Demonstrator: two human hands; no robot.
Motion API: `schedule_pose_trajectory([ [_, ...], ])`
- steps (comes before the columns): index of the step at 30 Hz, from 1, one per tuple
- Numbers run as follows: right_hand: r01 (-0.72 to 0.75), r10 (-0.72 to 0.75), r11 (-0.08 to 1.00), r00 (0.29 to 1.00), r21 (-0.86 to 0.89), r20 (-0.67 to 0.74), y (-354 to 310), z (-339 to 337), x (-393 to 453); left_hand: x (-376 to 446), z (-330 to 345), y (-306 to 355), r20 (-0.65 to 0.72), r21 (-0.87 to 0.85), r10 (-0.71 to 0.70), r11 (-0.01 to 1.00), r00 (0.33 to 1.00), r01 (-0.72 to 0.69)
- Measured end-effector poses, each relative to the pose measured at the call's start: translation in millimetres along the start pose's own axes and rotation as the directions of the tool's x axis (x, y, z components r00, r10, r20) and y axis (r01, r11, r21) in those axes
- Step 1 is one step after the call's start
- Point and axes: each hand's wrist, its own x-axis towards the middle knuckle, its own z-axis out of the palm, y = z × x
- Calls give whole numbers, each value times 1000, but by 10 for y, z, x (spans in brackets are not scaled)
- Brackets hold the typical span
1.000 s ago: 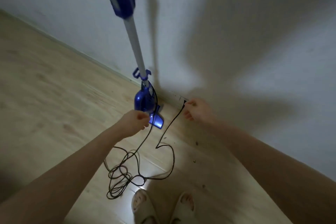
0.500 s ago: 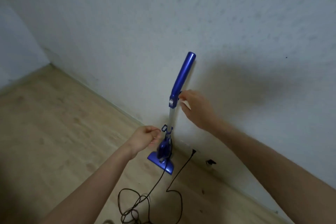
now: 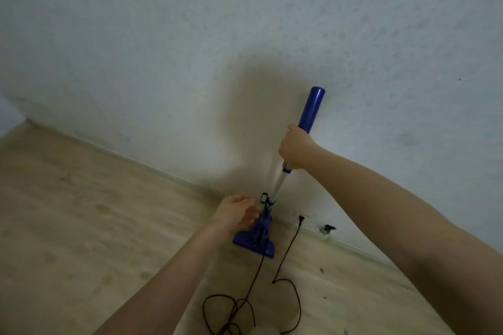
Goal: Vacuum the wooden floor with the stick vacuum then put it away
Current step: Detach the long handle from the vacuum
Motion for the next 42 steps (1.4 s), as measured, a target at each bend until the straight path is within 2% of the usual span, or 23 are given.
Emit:
schedule_pose_trajectory([
  [3,50,-75,989,982,141,176,-27,-104,21,119,35,-77,1,-122,-66,990,998,65],
  [5,65,-107,982,966,180,234,-84,-160,-20,179,99,-185,23,-282,-127,951,992,128],
  [7,107,-140,979,972,173,187,-179,-186,-134,235,236,-302,86,-462,-191,862,978,209],
  [10,172,-179,977,983,124,42,-380,-165,-325,313,551,-441,195,-632,-258,705,946,322],
  [12,200,-199,979,980,41,-30,-542,-110,-441,353,783,-471,253,-701,-227,627,940,340],
  [14,190,-189,982,980,-3,-61,-651,-14,-554,374,985,-464,262,-748,-142,595,954,294],
  [16,167,-164,985,984,37,-75,-650,114,-680,385,1152,-442,236,-785,-111,564,965,256],
  [18,141,-131,983,988,121,-84,-552,235,-815,393,1282,-464,207,-811,-167,522,964,264],
  [21,54,-39,941,998,333,-51,-420,430,-992,303,1427,-484,246,-836,-213,447,946,318],
  [23,-28,29,902,1000,431,5,-370,573,-1090,204,1519,-473,253,-804,-227,491,940,335],
  [25,-94,87,885,996,456,36,-352,693,-1212,104,1606,-441,255,-761,-252,543,934,354],
  [29,-153,132,853,988,498,78,-406,808,-1436,-76,1691,-435,261,-721,-268,585,927,372],
  [32,-212,175,768,977,604,121,-465,776,-1576,-205,1638,-430,265,-662,-290,638,920,392],
  [35,-250,161,688,968,681,193,-543,712,-1709,-416,1549,-415,306,-639,-318,630,898,441],
  [38,-350,85,489,931,799,355,-756,663,-1823,-520,1396,-546,288,-514,-358,724,888,459],
  [40,-430,15,344,891,835,453,-1002,620,-1926,-502,1234,-731,297,-311,-378,830,877,463],
  [42,-534,-35,165,837,829,546,-1338,539,-2065,-484,1047,-967,308,-112,-416,877,856,467],
])
